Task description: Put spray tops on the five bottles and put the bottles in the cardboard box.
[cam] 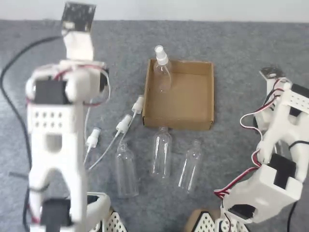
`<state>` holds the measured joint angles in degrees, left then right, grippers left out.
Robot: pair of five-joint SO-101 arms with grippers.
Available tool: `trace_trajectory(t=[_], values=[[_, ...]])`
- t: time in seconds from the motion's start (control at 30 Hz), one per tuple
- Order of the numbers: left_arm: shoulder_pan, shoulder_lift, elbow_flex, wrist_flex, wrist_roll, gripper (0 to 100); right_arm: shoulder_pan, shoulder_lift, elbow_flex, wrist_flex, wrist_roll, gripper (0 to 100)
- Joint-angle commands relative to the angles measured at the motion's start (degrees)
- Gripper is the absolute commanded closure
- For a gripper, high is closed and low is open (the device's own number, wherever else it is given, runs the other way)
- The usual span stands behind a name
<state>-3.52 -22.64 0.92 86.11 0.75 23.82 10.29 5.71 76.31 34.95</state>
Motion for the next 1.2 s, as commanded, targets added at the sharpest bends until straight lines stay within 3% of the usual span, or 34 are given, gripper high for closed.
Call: trace_trajectory(t=[0.0, 0.2, 0.47, 0.73, 0.97, 1.17], values=[[0.26, -10.90, 9.80, -2.81, 0.70, 96, -0.13, -3.21, -4.92, -0.31, 0.00, 64.5], [-0.18, -23.21, 27.65, -10.81, 0.35, 96, -0.22, -1.80, -6.33, -0.31, 3.16, 64.7], [-0.09, -27.34, 32.13, -11.78, 0.35, 96, 2.15, 10.33, -15.38, 0.75, 3.34, 65.3], [0.18, -27.34, 32.13, -11.87, 0.35, 96, 3.56, 17.36, -20.84, 2.15, 4.75, 79.0], [-0.18, -27.43, 32.31, -11.87, 0.35, 96, 2.95, 15.87, -22.95, 2.86, 4.66, 98.7], [-0.26, -27.87, 30.20, -11.78, 0.35, 96, -1.36, 5.93, -29.19, 10.95, 1.32, 99.2]])
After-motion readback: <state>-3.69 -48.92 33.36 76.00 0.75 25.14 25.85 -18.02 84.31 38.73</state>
